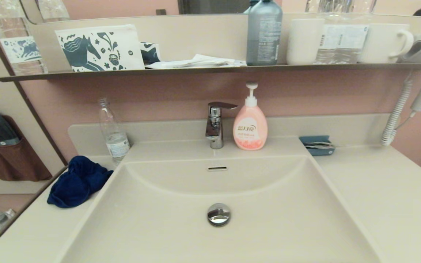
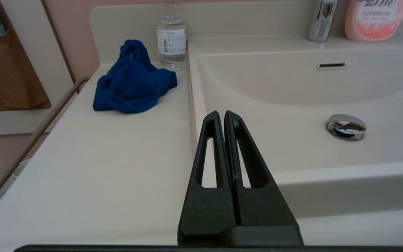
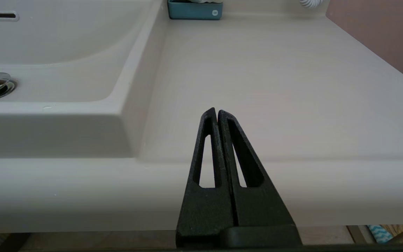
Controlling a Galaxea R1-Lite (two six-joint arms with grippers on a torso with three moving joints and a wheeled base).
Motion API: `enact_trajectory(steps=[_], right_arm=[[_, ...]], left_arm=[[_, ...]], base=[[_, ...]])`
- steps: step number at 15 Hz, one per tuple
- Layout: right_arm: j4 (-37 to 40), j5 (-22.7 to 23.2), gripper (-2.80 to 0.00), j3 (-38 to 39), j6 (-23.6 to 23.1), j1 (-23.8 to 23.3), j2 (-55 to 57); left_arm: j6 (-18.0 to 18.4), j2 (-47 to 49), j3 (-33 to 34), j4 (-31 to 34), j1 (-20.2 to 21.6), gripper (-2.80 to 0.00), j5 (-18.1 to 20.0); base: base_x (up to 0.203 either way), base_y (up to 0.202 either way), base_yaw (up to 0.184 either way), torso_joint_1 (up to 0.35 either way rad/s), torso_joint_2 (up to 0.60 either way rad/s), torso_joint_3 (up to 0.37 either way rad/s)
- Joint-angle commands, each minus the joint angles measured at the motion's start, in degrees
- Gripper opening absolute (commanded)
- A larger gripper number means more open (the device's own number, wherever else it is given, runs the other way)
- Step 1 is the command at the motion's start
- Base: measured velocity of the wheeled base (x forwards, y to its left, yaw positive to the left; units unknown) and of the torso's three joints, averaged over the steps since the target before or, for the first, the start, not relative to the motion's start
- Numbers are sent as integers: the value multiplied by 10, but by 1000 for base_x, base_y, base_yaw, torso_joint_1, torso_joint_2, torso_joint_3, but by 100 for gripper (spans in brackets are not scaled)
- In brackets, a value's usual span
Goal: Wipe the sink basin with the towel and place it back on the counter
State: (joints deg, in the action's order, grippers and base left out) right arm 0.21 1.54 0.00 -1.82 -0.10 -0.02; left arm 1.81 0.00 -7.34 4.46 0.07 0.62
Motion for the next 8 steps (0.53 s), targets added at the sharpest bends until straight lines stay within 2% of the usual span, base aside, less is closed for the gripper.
enact_trajectory(steps=[1, 8], right_arm=[[0, 0, -280, 0, 0, 0, 0], [0, 0, -280, 0, 0, 0, 0]], left_arm=[[2, 0, 45, -34, 0, -280, 0], [4, 1, 61, -35, -1, -280, 13]], base=[[0, 0, 0, 0, 0, 0], [0, 0, 0, 0, 0, 0]])
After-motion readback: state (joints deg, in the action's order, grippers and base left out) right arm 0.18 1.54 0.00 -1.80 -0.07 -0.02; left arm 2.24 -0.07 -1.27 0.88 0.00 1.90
